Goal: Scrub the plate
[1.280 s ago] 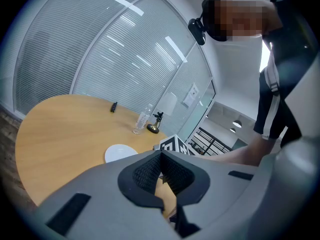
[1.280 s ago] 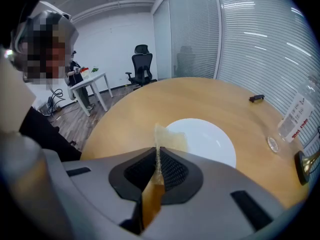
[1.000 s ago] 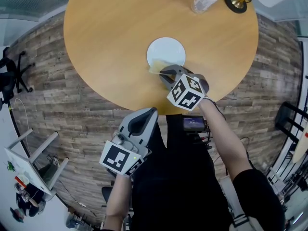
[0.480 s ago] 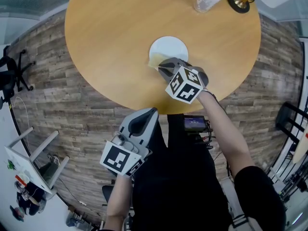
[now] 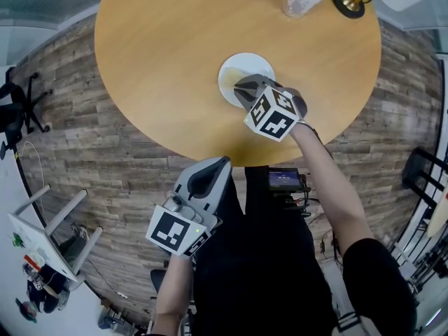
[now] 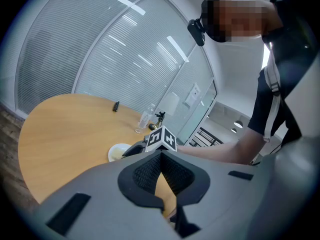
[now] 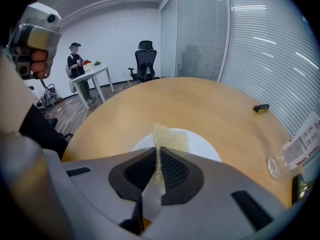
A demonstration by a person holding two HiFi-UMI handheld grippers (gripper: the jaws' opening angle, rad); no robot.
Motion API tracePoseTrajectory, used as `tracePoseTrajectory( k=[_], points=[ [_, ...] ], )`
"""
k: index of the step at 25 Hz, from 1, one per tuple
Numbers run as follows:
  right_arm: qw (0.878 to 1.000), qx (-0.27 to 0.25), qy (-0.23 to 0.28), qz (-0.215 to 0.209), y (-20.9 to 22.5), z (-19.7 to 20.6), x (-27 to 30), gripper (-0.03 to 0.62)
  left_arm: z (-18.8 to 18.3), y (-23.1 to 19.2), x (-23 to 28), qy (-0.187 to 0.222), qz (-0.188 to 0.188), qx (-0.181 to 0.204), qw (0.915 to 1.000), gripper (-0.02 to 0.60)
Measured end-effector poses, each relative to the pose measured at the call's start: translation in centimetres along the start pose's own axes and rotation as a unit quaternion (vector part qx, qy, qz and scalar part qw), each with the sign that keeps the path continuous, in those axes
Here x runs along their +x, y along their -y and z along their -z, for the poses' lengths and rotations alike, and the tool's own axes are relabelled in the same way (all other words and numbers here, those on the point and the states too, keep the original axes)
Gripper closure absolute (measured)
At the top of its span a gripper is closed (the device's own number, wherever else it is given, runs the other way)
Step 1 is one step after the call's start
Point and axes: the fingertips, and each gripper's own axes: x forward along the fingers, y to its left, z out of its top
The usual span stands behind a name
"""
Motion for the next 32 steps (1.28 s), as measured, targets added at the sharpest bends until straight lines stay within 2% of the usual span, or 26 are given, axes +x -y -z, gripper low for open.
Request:
tracePoseTrajectory(
  k=[16, 32],
  points=[
    [0.999, -0.007, -0.024, 0.042, 5.3, 1.4, -1.1, 0.565, 0.1, 0.3, -0.1, -0.003, 0.0, 0.004, 1.0, 0.571],
    [0.998, -0.017, -0.035, 0.056, 5.9, 2.0, -1.3, 0.565, 0.6, 0.7, -0.5, -0.003, -0.003, 0.003, 1.0, 0.571]
  ],
)
